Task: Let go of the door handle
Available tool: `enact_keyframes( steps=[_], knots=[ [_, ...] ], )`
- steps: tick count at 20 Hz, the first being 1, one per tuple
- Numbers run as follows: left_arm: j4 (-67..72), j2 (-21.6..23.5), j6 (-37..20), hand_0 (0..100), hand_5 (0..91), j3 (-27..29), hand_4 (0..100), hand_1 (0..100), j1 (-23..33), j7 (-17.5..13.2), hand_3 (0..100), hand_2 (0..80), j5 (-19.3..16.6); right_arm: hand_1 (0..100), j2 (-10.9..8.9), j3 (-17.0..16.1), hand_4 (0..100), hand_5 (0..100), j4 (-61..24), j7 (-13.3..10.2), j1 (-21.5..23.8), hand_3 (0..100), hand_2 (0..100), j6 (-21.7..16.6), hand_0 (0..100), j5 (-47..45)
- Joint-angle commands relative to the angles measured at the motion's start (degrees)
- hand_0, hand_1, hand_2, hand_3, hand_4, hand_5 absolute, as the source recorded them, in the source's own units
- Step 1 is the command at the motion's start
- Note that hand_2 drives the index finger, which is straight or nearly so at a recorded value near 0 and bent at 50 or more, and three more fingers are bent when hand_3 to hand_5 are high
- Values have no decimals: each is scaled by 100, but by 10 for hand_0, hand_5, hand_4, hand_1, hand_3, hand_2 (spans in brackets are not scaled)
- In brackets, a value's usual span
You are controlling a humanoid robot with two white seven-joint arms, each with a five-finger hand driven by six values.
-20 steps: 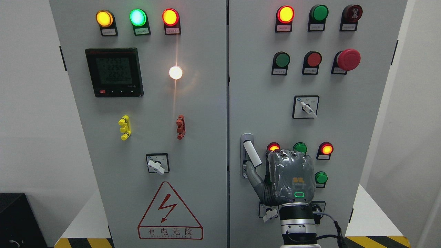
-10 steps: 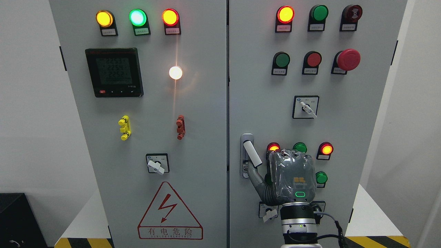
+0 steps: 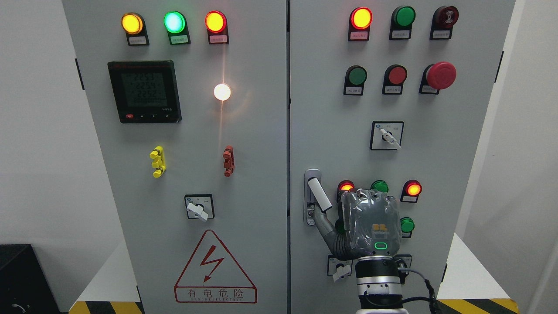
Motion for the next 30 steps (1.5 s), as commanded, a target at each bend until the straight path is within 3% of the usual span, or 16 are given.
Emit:
enact_keyframes(
  steps=[1, 30],
  knots=[
    [167, 0, 3, 120, 0, 0, 0, 556, -150, 1, 0, 0, 8, 366, 0, -18, 1000, 1000, -35, -10, 1, 1000, 899, -4, 477, -11],
    [167, 0, 3, 120, 0, 0, 0, 556, -150, 1, 0, 0, -1, 357, 0, -124, 1000, 1000, -35, -10, -17, 1000, 896, -4, 477, -20]
  ],
)
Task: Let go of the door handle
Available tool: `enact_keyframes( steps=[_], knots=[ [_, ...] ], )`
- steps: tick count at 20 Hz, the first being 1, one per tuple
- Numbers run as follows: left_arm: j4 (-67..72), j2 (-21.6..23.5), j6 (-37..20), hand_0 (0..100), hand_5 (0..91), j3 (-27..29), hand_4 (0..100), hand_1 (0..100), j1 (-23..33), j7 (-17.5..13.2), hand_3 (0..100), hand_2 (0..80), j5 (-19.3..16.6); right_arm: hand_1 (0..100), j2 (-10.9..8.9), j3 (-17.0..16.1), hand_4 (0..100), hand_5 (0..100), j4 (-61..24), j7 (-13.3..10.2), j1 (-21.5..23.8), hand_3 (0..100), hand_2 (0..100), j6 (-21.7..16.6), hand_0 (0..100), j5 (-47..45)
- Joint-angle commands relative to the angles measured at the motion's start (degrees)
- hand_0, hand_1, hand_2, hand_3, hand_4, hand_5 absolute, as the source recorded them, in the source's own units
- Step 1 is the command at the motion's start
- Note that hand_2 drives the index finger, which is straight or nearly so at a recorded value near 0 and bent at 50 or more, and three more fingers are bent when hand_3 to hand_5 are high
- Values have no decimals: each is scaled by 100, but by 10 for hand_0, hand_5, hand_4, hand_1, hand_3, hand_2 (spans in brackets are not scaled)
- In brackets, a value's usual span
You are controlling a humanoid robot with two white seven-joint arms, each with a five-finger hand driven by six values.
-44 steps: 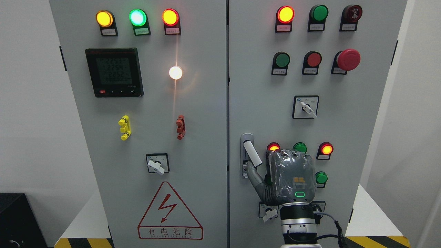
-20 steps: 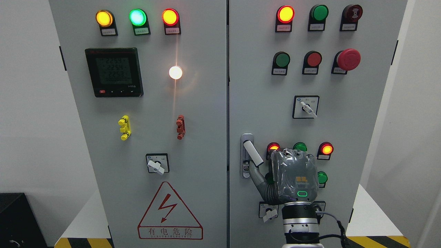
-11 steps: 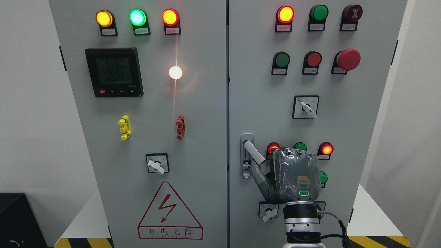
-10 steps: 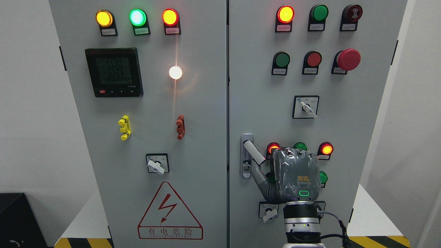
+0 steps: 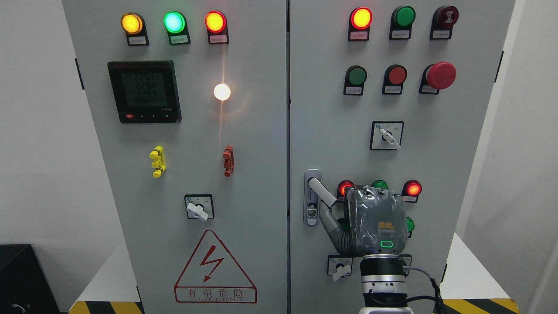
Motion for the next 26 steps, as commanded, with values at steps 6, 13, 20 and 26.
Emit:
enact_keyframes(
  steps=[6, 13, 20, 26],
  knots=[
    [167, 0, 2, 120, 0, 0, 0, 556, -150, 1, 0, 0, -1, 354, 0, -25, 1000, 1000, -1, 6, -1, 1000, 895, -4, 478, -12],
    [167, 0, 2, 120, 0, 0, 0, 556, -150, 1, 0, 0, -1, 346, 0, -34, 1000, 1000, -1, 6, -10, 1000, 893, -4, 482, -12],
    [167, 0, 2, 120, 0, 0, 0, 556, -150, 1, 0, 0, -1, 335, 0, -34, 1000, 1000, -1, 6, -27, 1000, 893, -13, 487, -30],
    [167, 0, 2, 120, 0, 0, 0, 556, -150, 1, 0, 0, -1, 330, 0, -34, 1000, 1000, -10, 6, -36, 1000, 892, -13, 488, -30]
  ],
)
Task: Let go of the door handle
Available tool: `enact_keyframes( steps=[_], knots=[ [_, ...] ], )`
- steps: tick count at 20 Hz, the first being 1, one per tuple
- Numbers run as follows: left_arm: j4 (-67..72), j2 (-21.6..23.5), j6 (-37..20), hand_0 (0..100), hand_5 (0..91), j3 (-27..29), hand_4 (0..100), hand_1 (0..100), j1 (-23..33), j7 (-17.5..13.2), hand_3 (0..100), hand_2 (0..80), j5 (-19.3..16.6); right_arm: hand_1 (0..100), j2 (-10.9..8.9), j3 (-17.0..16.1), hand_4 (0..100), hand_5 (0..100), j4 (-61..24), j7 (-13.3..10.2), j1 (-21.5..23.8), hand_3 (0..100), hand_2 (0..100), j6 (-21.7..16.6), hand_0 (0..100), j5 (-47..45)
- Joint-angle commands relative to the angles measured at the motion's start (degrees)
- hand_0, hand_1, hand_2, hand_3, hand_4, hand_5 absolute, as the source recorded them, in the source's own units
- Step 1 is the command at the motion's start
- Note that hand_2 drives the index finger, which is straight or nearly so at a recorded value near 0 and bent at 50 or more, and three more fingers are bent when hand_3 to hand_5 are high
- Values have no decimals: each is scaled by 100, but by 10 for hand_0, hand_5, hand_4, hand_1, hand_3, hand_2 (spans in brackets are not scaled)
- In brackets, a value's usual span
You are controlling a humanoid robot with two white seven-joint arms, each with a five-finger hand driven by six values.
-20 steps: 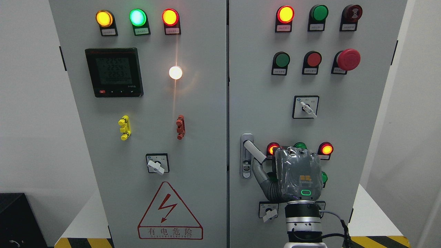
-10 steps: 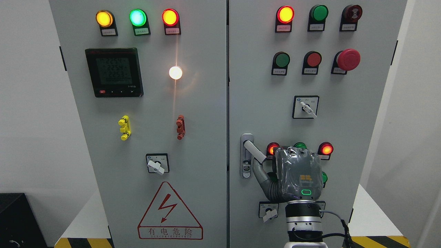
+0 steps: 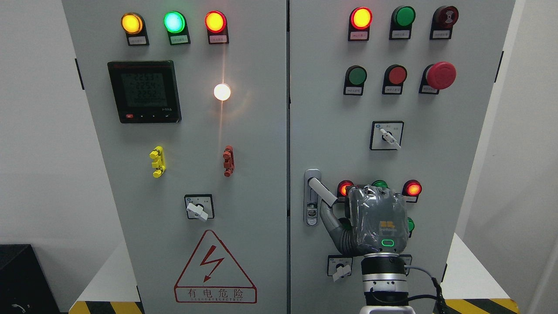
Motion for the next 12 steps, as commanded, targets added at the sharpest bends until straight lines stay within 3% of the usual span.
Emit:
enact_keyframes(
  steps=[1, 12],
  knots=[
    [167, 0, 3, 120, 0, 0, 0, 556, -149, 1, 0, 0, -1, 330, 0, -3, 1000, 1000, -4, -13, -1, 1000, 892, -5, 488, -5],
    [167, 0, 3, 120, 0, 0, 0, 556, -158, 1, 0, 0, 8, 328, 0, -30, 1000, 1000, -4, -13, -10, 1000, 889, -5, 486, -5]
  ],
)
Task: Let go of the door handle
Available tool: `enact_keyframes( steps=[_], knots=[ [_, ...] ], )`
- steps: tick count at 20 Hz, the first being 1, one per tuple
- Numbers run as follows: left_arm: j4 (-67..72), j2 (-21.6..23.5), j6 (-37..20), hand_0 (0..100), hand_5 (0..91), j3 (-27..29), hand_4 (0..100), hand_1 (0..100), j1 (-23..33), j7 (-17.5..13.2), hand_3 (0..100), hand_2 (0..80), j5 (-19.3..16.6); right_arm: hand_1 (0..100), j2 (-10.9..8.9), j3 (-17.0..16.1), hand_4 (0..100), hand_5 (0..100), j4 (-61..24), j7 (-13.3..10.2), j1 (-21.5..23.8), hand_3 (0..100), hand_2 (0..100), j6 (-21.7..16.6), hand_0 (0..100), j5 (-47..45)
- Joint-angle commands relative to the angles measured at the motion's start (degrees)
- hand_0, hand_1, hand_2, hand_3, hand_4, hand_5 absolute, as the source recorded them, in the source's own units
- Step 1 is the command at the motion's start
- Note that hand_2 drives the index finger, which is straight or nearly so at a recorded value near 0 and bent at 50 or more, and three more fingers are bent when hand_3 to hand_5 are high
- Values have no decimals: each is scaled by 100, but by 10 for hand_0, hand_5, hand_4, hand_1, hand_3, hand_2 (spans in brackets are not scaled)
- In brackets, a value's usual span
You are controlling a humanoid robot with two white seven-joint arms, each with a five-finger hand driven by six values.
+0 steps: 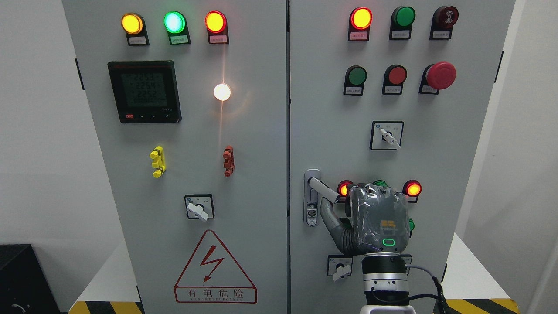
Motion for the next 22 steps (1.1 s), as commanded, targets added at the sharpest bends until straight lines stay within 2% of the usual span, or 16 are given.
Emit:
enact_keyframes(
  steps=[1, 22],
  knots=[
    [167, 0, 3, 120, 0, 0, 0, 556, -149, 1, 0, 0, -1, 327, 0, -14, 1000, 1000, -1, -10, -2, 1000, 889, 2, 486, -7],
    [167, 0, 3, 120, 0, 0, 0, 556, -149, 1, 0, 0, -1, 327, 0, -14, 1000, 1000, -1, -18, -37, 1000, 888, 10, 478, 2]
  ],
)
